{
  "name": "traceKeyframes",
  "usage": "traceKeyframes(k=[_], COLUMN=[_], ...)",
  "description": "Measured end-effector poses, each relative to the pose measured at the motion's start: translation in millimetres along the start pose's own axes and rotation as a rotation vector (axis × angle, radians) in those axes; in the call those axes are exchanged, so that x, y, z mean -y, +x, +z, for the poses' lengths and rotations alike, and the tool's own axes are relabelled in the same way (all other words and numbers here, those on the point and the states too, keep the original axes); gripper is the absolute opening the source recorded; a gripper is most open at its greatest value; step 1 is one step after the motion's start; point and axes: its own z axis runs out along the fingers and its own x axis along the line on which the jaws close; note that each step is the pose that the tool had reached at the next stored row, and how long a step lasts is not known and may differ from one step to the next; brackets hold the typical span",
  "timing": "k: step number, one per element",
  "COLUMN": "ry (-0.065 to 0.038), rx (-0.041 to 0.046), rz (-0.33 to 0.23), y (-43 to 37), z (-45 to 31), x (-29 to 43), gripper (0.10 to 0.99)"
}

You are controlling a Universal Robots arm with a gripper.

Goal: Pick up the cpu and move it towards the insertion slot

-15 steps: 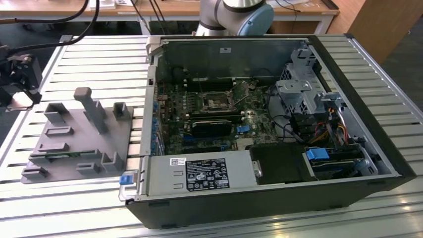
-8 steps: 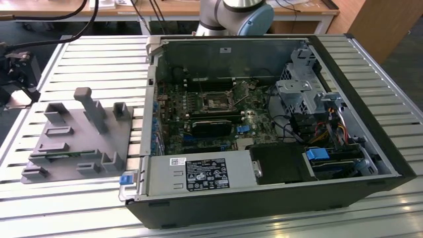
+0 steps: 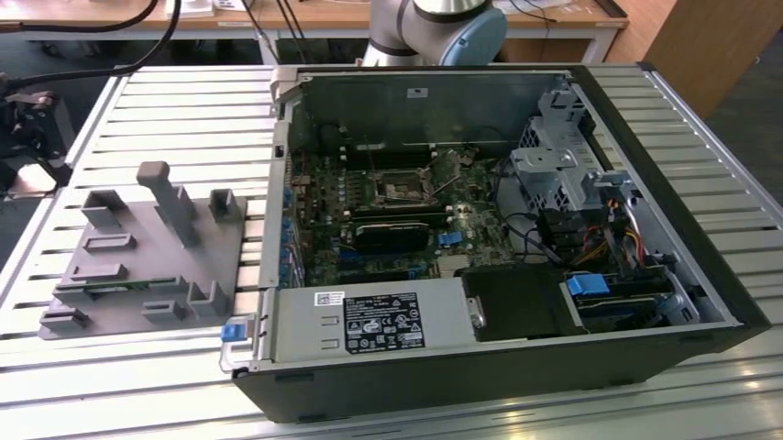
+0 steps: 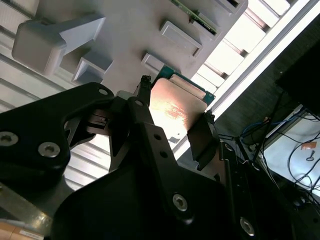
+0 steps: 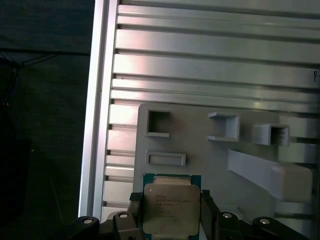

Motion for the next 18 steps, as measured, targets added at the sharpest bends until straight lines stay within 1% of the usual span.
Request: traceKeyframes(k=[18], ry=[0.000], rx=[0.0001], rz=[0.000], y=[-0.1], z=[-14.9], x=[-0.6], gripper=[0.545])
